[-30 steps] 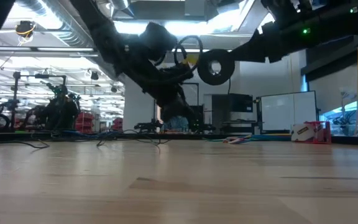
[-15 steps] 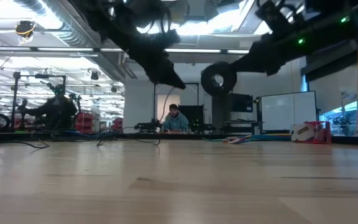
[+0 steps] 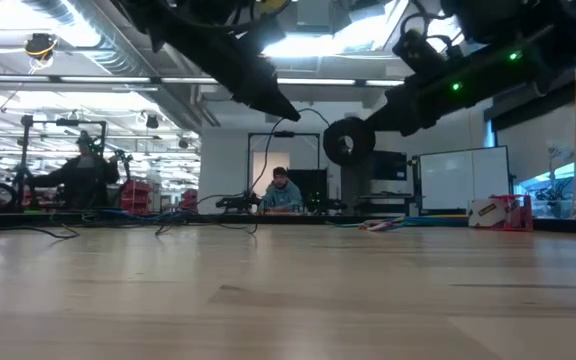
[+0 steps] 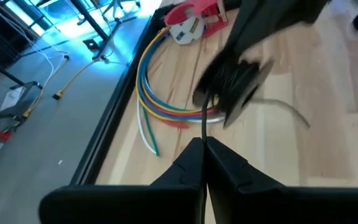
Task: Coiling cords
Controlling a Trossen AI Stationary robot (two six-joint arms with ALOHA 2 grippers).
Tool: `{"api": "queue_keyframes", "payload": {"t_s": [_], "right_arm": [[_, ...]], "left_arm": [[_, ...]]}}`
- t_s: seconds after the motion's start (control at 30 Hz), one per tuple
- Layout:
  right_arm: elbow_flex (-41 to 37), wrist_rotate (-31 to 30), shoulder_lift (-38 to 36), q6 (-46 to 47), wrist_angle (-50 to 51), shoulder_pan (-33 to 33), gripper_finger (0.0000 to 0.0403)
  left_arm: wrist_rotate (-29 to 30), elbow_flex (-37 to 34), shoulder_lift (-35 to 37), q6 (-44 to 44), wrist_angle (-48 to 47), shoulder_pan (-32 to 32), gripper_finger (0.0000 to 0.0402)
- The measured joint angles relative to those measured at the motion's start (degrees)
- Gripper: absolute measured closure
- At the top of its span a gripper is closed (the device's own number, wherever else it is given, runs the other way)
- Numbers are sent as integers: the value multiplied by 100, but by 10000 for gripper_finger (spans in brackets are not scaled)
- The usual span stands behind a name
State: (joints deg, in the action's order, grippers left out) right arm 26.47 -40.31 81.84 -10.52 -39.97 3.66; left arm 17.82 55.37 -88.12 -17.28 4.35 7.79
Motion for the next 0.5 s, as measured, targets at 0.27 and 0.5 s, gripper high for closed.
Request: {"api": "queue_keyframes", "payload": {"t_s": [0.27,0.5], "right_arm": [[459,237,582,-13,89,-271,397],[1003,232,812,-176,105,-271,397]], "left_arm": [[-4,-2,4,66,592,-286,396],[-7,0,-59,341,656,-456,395]]}}
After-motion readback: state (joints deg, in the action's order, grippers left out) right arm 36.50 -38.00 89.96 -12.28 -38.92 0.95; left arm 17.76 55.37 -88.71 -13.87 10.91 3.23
